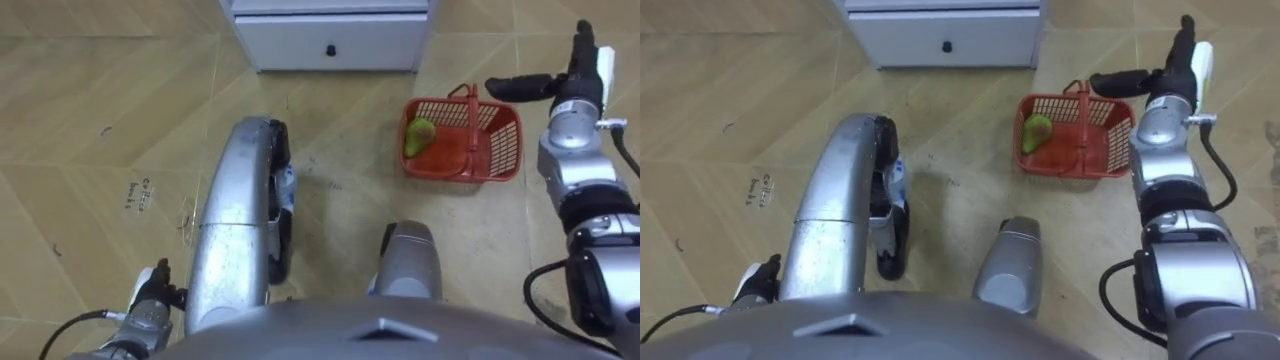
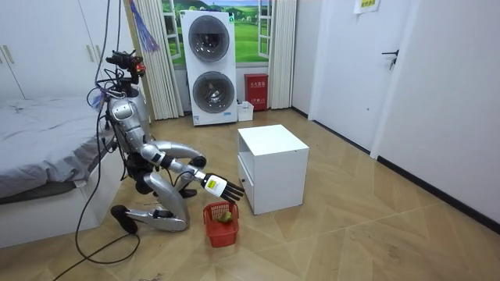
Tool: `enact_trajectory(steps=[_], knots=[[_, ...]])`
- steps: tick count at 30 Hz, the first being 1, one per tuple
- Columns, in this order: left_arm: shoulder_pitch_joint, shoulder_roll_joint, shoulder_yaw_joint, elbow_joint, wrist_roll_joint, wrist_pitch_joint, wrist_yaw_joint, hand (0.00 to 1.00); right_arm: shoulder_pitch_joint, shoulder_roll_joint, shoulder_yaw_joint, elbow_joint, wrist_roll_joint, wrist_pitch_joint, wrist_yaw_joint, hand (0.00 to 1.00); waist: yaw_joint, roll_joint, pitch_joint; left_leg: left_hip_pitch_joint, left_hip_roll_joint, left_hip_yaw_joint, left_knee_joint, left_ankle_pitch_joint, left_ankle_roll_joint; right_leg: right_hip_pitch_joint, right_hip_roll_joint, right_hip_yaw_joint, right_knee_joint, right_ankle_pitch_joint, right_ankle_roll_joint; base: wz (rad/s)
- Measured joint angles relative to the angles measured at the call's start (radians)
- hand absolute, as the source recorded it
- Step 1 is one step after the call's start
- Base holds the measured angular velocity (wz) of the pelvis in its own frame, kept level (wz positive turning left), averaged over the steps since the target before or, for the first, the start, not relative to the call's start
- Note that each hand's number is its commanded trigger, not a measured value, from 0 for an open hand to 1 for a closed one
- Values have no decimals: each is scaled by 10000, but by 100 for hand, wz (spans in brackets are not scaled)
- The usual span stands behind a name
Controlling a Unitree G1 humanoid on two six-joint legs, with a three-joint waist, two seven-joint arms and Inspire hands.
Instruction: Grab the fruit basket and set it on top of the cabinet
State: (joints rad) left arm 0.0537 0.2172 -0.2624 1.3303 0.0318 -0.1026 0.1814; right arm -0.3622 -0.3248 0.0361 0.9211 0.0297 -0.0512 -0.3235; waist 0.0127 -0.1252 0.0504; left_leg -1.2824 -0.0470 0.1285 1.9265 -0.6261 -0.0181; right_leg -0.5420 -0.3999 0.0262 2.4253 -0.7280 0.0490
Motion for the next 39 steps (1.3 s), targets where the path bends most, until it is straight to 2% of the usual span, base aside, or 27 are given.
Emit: enact_trajectory(steps=[3, 7, 11, 18, 26, 28, 31, 39], knots=[[101, -8, -180, -137, 1, 79, 0, 0, -17, 37, 18, -79, -3, 0, -3, 0, 81, 173, -7, -12, -2, -3, -21, -35, -61, -33, -1, 12, 59, -4, 3, 0], [175, -15, -181, -148, -2, 115, 0, 0, -19, 46, 24, -274, -2, 3, -4, 0, 232, 237, 3, -185, -6, 2, -72, -26, -98, -293, 5, 84, 136, -6, 2, 0], [181, -23, -361, -134, -22, 157, 0, 0, -111, 87, 216, -319, 23, 2, -4, 0, 237, 337, 20, -206, -12, 27, -98, 17, -181, -365, 3, 147, 134, -9, 6, -1], [37, -118, -377, -119, -402, 145, 0, 0, -111, 453, 231, -317, 170, 2, 99, 0, 237, 432, 13, -346, -19, 47, -129, 34, -216, -573, -2, 243, 146, -11, 10, -1], [115, -163, -388, -127, -412, 171, 8, 0, -89, 483, 553, -124, 571, 14, 160, 0, 241, 672, 15, -349, -20, 28, -126, 34, -216, -591, 42, 274, 156, -23, 35, -1], [115, -158, -677, -128, -421, 180, 22, 0, -89, 482, 665, 199, 633, 17, 192, 0, 242, 728, 15, -364, -25, 38, -129, 34, -216, -594, 22, 258, 156, -24, 37, 0], [95, -154, -1028, -119, -805, 173, -4, 0, -90, 434, 1034, 677, 828, 96, 270, 0, 250, 735, 15, -395, -15, 67, -141, 34, -216, -636, -1, 262, 162, -27, 44, 1], [57, -154, -1162, -144, -1219, 166, -21, 0, -71, 263, 1397, 1716, 947, 167, 473, 0, 290, 732, 17, -622, 7, 72, -148, 46, -240, -906, 9, 284, 198, -34, 58, 0]])
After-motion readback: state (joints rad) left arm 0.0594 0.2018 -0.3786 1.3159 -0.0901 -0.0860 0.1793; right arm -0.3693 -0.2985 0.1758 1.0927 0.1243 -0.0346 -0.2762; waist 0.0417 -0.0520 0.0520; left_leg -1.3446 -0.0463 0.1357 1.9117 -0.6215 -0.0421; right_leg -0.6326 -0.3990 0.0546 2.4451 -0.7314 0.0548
